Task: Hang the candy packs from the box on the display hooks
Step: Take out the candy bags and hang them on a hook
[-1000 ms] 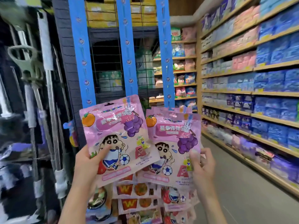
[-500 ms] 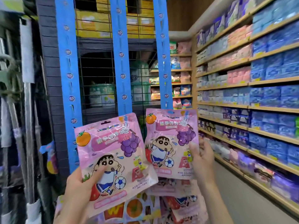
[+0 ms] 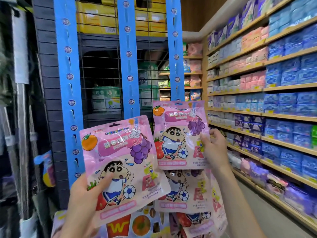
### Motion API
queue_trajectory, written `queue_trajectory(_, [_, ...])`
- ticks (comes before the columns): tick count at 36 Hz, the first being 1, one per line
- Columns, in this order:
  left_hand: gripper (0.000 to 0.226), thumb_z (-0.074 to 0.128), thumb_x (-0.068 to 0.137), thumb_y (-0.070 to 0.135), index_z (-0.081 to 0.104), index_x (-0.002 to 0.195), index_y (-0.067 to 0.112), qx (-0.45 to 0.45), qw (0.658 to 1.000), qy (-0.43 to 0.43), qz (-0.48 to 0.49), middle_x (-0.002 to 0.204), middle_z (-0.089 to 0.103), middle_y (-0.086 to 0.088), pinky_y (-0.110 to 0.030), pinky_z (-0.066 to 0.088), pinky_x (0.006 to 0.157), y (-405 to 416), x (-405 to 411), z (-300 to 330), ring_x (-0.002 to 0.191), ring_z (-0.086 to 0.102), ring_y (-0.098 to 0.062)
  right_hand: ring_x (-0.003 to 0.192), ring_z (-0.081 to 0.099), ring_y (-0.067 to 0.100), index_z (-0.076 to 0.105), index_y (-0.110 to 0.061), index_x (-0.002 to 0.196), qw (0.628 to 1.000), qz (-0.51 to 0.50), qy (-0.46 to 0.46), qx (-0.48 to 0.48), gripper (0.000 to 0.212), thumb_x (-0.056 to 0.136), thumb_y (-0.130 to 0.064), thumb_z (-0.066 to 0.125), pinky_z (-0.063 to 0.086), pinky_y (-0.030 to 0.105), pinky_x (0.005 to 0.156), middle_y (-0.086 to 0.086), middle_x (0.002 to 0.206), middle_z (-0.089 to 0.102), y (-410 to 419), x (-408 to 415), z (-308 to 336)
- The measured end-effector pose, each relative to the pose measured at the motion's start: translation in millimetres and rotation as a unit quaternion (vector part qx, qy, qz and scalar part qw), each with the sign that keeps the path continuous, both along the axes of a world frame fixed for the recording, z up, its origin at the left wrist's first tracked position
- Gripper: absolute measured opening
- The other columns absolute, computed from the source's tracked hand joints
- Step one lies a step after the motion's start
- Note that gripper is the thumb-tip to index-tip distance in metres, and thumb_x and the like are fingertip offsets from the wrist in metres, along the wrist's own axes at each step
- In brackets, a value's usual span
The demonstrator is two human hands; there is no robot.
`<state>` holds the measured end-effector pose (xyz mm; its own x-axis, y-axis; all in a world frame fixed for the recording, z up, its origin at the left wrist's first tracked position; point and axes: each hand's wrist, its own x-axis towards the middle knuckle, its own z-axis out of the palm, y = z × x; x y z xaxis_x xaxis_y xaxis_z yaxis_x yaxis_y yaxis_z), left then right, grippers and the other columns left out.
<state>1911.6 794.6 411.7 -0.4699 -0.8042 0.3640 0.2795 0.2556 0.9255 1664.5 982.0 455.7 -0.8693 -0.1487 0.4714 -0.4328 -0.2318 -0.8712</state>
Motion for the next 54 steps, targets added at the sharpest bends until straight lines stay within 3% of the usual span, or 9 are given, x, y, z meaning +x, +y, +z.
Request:
queue_trajectory(5, [0.029, 0.072, 0.081, 0.018, 0.070, 0.109, 0.010, 0.026, 0.999, 0.013, -0.015, 0.090, 0.078, -0.010, -0.051, 0.058, 0.081, 4.1, 4.0, -3.9, 0.079, 0.076, -0.031, 0.065, 0.073, 0.019, 0.052, -0.013, 0.094, 0.999, 0.012, -0.028, 0.010, 0.012, 0.103, -0.021, 0.053, 0.058, 0.034, 0.052, 0.010, 0.087, 0.072, 3.3, 0.3, -6.9])
queue_trajectory(14, [0.027, 0.070, 0.084, 0.017, 0.069, 0.110, 0.010, 0.036, 0.999, 0.014, -0.023, 0.088, 0.078, -0.010, -0.038, 0.062, 0.062, 8.8, 4.5, -3.7, 0.076, 0.076, -0.030, 0.082, 0.072, 0.038, 0.055, -0.008, 0.095, 0.998, -0.012, -0.029, 0.055, 0.012, 0.100, -0.019, 0.057, 0.057, 0.062, 0.075, 0.015, 0.093, 0.073, 8.3, -7.1, -22.4])
queue_trajectory(22, [0.028, 0.071, 0.082, 0.018, 0.068, 0.109, 0.010, 0.075, 0.995, 0.033, -0.050, 0.092, 0.077, -0.015, -0.051, 0.057, 0.081, 13.3, -3.0, -8.0, 0.083, 0.075, -0.038, 0.067, 0.072, 0.023, 0.058, -0.016, 0.096, 0.998, -0.031, -0.033, 0.044, 0.006, 0.098, -0.020, 0.060, 0.053, 0.034, 0.052, 0.009, 0.088, 0.075, 10.0, -11.0, -53.6])
queue_trajectory(26, [0.038, 0.073, 0.074, 0.022, 0.067, 0.110, 0.010, 0.075, 0.995, 0.033, -0.065, 0.092, 0.077, -0.016, -0.053, 0.057, 0.081, 21.3, -12.7, -3.8, 0.081, 0.075, -0.036, 0.091, 0.069, 0.016, 0.056, -0.025, 0.104, 0.990, -0.139, -0.036, 0.008, 0.036, 0.080, -0.015, 0.081, 0.058, 0.043, 0.083, -0.005, 0.099, 0.069, 7.2, -8.9, -63.5])
queue_trajectory(29, [0.035, 0.072, 0.079, 0.019, 0.065, 0.113, 0.011, 0.070, 0.993, 0.036, -0.085, 0.094, 0.077, -0.015, -0.053, 0.058, 0.079, 29.0, -20.9, 1.8, 0.083, 0.075, -0.036, 0.093, 0.065, 0.012, 0.061, -0.029, 0.098, 0.981, -0.190, 0.040, -0.017, 0.022, 0.084, -0.025, 0.077, 0.057, 0.042, 0.086, -0.009, 0.098, 0.067, 8.6, 5.1, -64.9])
queue_trajectory(32, [0.034, 0.071, 0.081, 0.017, 0.066, 0.114, 0.010, 0.060, 0.991, 0.045, -0.114, 0.097, 0.077, -0.015, -0.053, 0.059, 0.080, 38.5, -30.6, 8.9, 0.086, 0.075, -0.035, 0.081, 0.067, 0.011, 0.070, -0.024, 0.091, 0.985, -0.137, 0.099, -0.041, 0.006, 0.093, -0.029, 0.067, 0.058, 0.039, 0.077, -0.007, 0.083, 0.071, 9.7, 24.2, -58.5])
queue_trajectory(38, [0.027, 0.069, 0.086, 0.015, 0.066, 0.112, 0.010, 0.028, 0.989, 0.026, -0.145, 0.099, 0.077, -0.014, -0.055, 0.058, 0.082, 53.0, -59.2, 22.2, 0.090, 0.075, -0.034, 0.076, 0.071, 0.006, 0.074, -0.019, 0.091, 0.994, 0.066, 0.081, -0.007, 0.031, 0.088, -0.046, 0.060, 0.048, 0.012, 0.068, -0.007, 0.080, 0.075, 16.0, 46.3, -44.3])
queue_trajectory(43, [0.024, 0.073, 0.084, 0.019, 0.067, 0.106, 0.012, -0.010, 0.989, -0.003, -0.148, 0.093, 0.078, -0.010, -0.052, 0.060, 0.078, 56.3, -77.5, 35.6, 0.085, 0.076, -0.030, 0.095, 0.074, 0.025, 0.078, -0.018, 0.100, 0.982, 0.183, 0.031, -0.020, 0.018, 0.087, -0.028, 0.069, 0.057, 0.044, 0.085, 0.003, 0.100, 0.078, 30.3, 39.7, -40.7])
queue_trajectory(54, [0.019, 0.068, 0.093, 0.014, 0.063, 0.111, 0.019, -0.091, 0.980, -0.038, -0.172, 0.095, 0.077, -0.001, -0.042, 0.059, 0.083, 47.5, -107.8, 67.5, 0.084, 0.074, -0.021, 0.091, 0.075, 0.026, 0.077, -0.015, 0.096, 0.994, 0.052, 0.006, -0.095, 0.009, 0.092, -0.018, 0.069, 0.059, 0.041, 0.083, 0.004, 0.092, 0.079, 13.2, 12.7, -20.7])
